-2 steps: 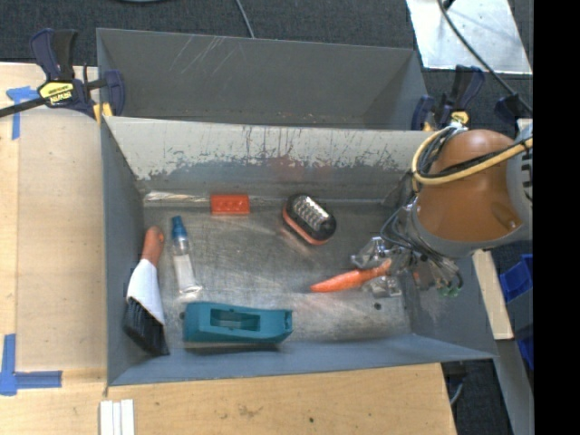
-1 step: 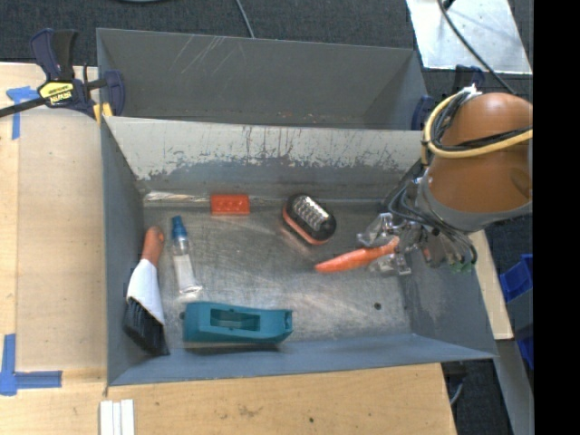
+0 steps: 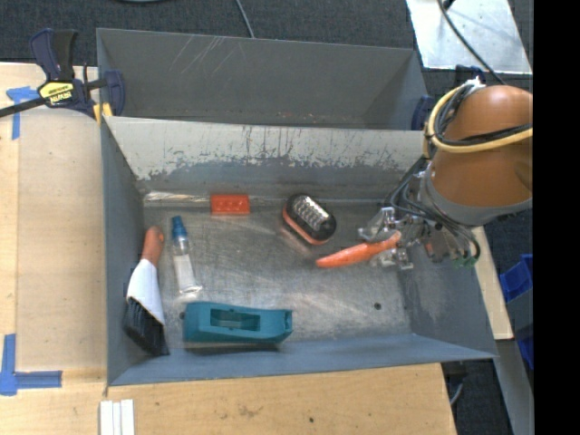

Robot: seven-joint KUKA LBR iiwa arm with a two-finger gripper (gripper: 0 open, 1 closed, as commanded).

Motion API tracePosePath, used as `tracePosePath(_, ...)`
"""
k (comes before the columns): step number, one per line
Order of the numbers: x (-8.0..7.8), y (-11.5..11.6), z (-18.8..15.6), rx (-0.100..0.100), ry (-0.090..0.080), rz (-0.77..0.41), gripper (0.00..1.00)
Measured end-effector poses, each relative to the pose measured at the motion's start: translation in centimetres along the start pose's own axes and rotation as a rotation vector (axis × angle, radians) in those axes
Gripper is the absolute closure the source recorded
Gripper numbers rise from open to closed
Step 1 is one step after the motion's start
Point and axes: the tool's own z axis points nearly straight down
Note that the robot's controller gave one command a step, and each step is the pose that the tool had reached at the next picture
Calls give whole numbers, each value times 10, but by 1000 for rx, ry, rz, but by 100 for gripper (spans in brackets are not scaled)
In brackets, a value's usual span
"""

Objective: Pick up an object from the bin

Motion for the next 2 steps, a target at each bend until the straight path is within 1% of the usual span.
tracePosePath(1, 13, 16, 26, 3, -6, -53, 100)
tracePosePath(2, -25, -26, -133, 3, -9, 18, 100)
